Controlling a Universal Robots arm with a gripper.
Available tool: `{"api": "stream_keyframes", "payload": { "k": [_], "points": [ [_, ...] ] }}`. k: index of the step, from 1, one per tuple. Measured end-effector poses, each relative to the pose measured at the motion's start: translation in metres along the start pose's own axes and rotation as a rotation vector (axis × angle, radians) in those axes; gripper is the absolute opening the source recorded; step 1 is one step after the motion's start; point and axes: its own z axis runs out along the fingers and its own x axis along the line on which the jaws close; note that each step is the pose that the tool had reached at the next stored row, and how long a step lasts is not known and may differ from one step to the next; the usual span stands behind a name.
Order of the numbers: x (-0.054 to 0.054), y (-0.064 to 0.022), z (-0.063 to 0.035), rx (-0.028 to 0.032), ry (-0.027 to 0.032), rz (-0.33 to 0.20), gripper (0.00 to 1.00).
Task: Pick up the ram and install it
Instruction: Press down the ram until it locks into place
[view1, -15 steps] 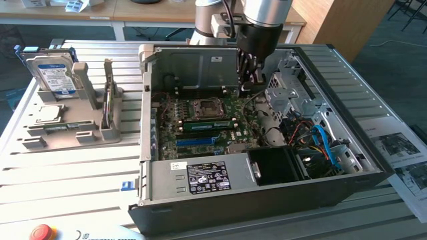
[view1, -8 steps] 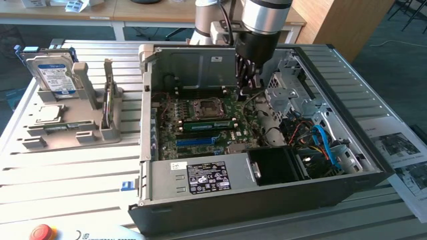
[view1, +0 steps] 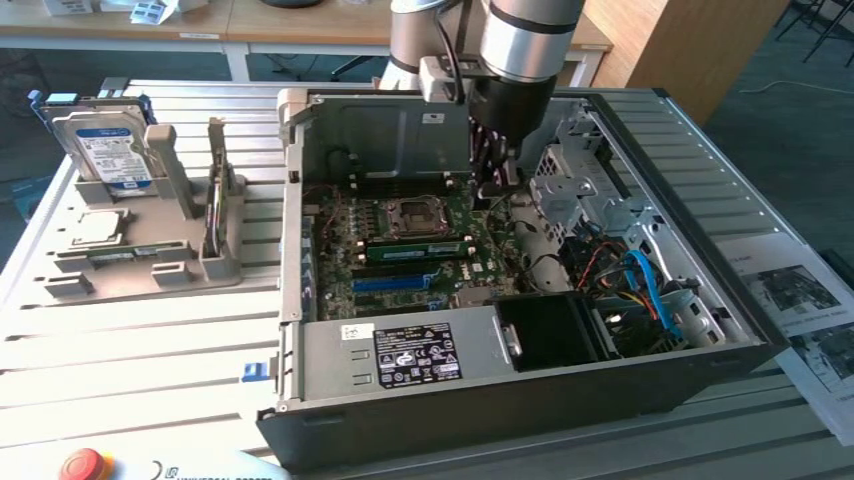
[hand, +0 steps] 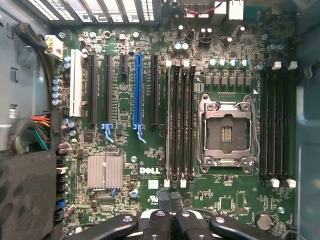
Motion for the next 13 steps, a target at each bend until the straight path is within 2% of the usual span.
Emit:
{"api": "stream_keyframes", "payload": {
  "k": [13],
  "points": [
    [0.000,-0.0001,0.0215,0.0000,0.0003,0.000,0.10]
  ]
}}
